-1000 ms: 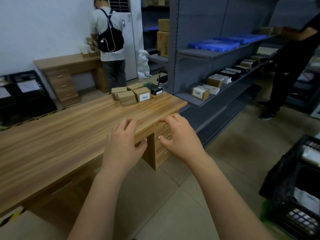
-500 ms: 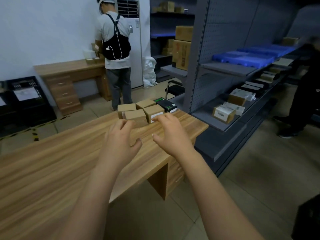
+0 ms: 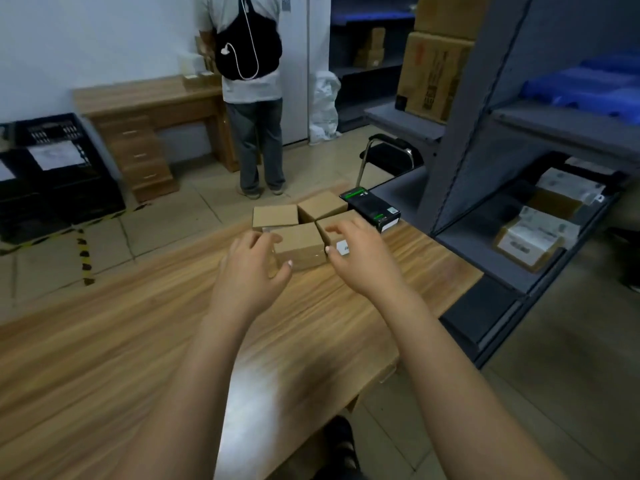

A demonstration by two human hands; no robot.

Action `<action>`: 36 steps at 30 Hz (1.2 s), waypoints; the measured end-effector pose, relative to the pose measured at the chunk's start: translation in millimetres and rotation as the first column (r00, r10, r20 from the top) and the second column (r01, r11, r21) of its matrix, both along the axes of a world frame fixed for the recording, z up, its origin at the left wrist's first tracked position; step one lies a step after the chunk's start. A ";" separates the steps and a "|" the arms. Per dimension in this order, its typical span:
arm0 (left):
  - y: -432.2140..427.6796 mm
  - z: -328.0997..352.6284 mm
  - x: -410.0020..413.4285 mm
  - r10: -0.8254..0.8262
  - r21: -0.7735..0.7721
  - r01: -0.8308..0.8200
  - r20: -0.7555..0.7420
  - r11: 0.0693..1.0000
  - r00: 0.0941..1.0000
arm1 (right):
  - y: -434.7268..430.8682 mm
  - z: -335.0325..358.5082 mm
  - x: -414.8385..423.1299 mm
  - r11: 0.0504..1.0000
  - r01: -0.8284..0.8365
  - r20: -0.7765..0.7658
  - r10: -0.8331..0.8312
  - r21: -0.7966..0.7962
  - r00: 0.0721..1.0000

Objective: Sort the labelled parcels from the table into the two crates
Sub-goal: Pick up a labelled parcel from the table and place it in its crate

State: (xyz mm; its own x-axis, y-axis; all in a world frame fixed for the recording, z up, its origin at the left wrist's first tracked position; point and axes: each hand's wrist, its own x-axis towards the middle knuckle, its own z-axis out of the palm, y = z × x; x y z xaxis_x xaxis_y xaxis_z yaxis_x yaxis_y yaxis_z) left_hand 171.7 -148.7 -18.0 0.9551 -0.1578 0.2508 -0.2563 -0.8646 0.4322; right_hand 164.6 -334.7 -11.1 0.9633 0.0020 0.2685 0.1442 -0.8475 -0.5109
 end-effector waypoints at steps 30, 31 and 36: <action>-14.4 -164.6 211.7 0.148 -0.158 -0.273 -0.543 0.949 0.827 | -0.2 -161.4 237.2 0.986 -0.145 -0.511 0.167 0.084 0.843; -10.8 -165.5 203.8 0.148 -0.199 -0.294 -0.534 0.935 0.832 | 1.7 -161.3 230.5 0.986 -0.134 -0.490 0.165 0.099 0.856; 1.8 -166.3 150.6 0.252 -0.274 -0.435 -0.513 0.857 0.820 | 13.9 -154.3 189.0 0.978 -0.086 -0.480 0.169 0.190 0.861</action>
State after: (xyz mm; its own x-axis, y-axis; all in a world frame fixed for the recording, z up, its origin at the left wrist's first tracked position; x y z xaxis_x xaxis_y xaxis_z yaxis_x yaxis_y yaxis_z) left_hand 322.2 -146.9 -184.3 0.9452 0.2182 -0.2427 0.3263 -0.6122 0.7202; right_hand 353.7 -320.8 -165.4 0.9639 0.1317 -0.2316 -0.0591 -0.7418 -0.6680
